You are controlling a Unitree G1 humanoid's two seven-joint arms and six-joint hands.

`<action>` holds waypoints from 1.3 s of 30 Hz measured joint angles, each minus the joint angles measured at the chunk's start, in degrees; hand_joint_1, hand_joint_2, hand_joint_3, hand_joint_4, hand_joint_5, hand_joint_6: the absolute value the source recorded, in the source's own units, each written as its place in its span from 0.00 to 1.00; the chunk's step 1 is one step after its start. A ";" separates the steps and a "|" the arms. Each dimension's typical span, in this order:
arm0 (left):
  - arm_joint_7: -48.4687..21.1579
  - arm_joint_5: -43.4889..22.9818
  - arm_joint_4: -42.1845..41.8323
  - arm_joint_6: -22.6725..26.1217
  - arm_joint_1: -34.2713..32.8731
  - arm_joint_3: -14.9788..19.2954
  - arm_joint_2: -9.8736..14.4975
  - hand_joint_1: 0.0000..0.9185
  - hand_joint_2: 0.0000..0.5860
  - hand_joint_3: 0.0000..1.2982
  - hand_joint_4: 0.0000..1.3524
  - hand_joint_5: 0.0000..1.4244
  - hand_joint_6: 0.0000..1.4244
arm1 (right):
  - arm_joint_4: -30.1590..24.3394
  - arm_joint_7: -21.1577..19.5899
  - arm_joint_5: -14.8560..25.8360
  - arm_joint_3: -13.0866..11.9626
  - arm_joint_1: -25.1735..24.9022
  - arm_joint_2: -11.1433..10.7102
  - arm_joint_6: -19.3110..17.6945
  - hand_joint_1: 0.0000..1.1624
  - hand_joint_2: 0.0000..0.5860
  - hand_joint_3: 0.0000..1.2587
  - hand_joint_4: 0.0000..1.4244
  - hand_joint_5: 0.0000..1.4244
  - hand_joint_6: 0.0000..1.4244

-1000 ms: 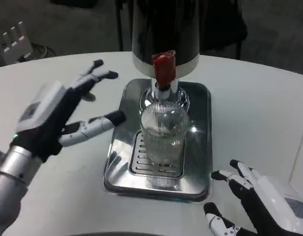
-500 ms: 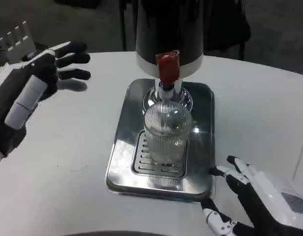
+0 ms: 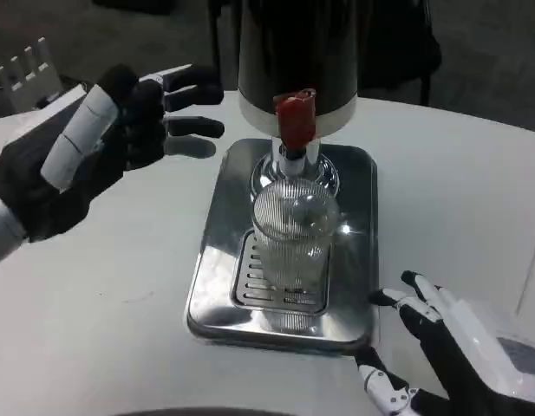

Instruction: Grasp the cup under the faucet to collect the drink, then remove the cup.

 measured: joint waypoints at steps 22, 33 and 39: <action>-1.45 6.85 3.33 0.72 -11.97 -6.43 -5.43 0.00 0.18 0.15 0.10 0.17 0.20 | -0.47 -1.32 0.52 0.28 2.76 -0.01 -0.03 0.26 0.83 0.14 0.00 0.01 0.06; -3.25 8.72 9.42 0.46 -16.81 -8.73 -9.15 0.00 0.18 0.16 0.10 0.17 0.20 | -0.98 -1.32 0.66 -0.02 2.81 0.00 -0.03 0.25 0.84 0.14 0.00 0.02 0.06; -4.59 9.76 12.67 -1.17 -18.68 -9.24 -11.42 0.00 0.18 0.16 0.11 0.17 0.21 | -0.97 -1.32 1.13 -0.22 2.72 0.00 0.00 0.24 0.84 0.14 0.00 0.02 0.06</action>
